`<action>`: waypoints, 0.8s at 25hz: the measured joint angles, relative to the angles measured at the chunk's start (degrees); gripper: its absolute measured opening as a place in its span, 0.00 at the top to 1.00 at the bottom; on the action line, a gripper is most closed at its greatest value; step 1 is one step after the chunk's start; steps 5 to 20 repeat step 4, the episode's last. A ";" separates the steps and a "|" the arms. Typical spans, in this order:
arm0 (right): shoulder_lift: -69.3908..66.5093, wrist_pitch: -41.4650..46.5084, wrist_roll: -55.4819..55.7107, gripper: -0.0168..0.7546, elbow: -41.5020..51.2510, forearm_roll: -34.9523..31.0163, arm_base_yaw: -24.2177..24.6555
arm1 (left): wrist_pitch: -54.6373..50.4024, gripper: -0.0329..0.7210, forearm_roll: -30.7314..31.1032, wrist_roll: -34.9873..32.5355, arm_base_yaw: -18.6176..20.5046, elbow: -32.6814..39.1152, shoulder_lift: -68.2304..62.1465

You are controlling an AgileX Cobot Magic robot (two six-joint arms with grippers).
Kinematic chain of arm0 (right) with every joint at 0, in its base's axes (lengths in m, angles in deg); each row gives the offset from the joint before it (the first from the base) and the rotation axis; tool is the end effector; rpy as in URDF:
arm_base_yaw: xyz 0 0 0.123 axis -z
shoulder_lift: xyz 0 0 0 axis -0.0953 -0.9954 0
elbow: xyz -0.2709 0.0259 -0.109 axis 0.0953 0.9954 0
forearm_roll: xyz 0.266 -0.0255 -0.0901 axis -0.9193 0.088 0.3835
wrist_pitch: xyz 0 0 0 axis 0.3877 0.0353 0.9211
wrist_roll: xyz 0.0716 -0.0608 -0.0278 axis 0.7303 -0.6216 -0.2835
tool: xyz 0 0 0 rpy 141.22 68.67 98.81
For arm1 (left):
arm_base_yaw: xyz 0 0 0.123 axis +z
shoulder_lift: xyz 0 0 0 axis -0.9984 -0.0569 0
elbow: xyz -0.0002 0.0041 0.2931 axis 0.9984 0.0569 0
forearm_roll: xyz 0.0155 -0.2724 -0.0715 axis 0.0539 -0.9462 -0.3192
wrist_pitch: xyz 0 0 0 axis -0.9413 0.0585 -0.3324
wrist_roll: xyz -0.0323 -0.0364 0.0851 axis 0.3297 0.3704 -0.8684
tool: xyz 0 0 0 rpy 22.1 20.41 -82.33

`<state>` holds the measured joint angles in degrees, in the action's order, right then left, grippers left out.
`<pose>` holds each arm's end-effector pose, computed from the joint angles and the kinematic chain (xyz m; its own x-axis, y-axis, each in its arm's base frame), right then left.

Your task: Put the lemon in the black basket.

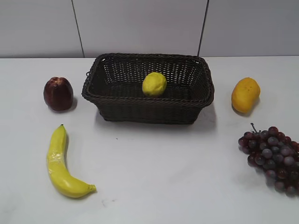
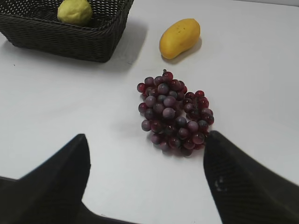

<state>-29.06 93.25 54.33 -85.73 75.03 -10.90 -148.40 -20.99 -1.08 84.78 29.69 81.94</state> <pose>0.0171 0.0176 0.2923 -0.4239 -0.0451 -0.9046 -0.2417 0.9682 0.0650 0.0193 -0.0013 0.2860 -0.4643 0.0871 -0.8814 0.0737 0.9955 0.0596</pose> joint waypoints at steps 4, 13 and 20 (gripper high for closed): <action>0.00 0.00 0.00 0.24 0.00 0.00 0.00 | 0.00 0.20 0.00 0.06 0.00 0.00 0.00; 0.00 0.00 0.00 0.24 0.00 0.00 0.00 | 0.00 0.20 0.00 0.06 0.00 0.00 0.00; 0.00 0.00 0.00 0.24 0.00 0.00 0.00 | 0.00 0.20 0.00 0.06 0.00 0.00 0.00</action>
